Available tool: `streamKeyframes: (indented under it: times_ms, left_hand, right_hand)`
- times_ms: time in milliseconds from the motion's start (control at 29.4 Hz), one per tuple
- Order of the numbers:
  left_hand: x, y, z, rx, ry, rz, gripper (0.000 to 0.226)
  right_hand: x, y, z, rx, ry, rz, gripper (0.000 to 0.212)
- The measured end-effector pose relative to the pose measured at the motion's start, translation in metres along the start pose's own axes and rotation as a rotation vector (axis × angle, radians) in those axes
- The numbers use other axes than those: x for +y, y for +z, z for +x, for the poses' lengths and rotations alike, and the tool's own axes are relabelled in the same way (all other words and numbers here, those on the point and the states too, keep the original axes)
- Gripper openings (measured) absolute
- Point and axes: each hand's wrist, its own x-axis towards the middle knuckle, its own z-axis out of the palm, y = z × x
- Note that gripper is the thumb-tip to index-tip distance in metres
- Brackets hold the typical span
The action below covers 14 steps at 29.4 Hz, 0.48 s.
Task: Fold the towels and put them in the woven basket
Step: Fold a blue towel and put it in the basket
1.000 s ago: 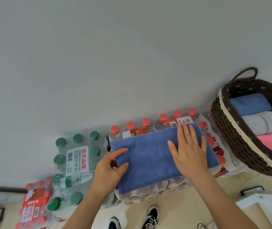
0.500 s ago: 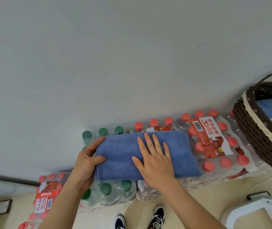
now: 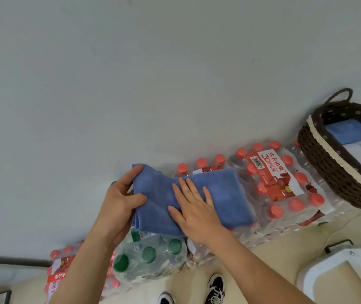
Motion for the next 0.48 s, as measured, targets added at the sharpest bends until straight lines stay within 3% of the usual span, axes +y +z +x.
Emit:
streamKeyframes:
  times_ms: [68,136,204,238,306,374,476]
  left_hand:
    - [0.009,0.011,-0.002,-0.012,0.008,0.011,0.076]
    - [0.016,0.026,-0.002,-0.023,0.009,0.053,0.072]
    - [0.021,0.048,0.001,-0.05,0.018,0.174,0.071]
    - [0.021,0.062,0.002,-0.08,0.018,0.242,0.073]
    - [0.018,0.095,0.001,-0.219,0.019,0.321,0.077]
    - [0.01,0.121,-0.001,-0.374,0.031,0.322,0.081]
    - [-0.001,0.127,-0.01,-0.318,0.173,0.432,0.069]
  right_hand:
    - [-0.007,-0.009,0.0,0.063,0.056,0.322,0.055]
    - [-0.009,-0.034,-0.001,0.226,0.297,1.028,0.038]
    - [0.001,-0.057,-0.001,0.188,0.447,1.672,0.042]
    - [0.008,-0.066,-0.004,0.11,0.459,1.852,0.048]
    - [0.015,-0.082,-0.01,-0.011,0.413,1.89,0.049]
    - [0.026,-0.084,-0.014,-0.01,0.375,1.823,0.03]
    - [0.054,-0.078,-0.015,0.142,0.446,1.541,0.02]
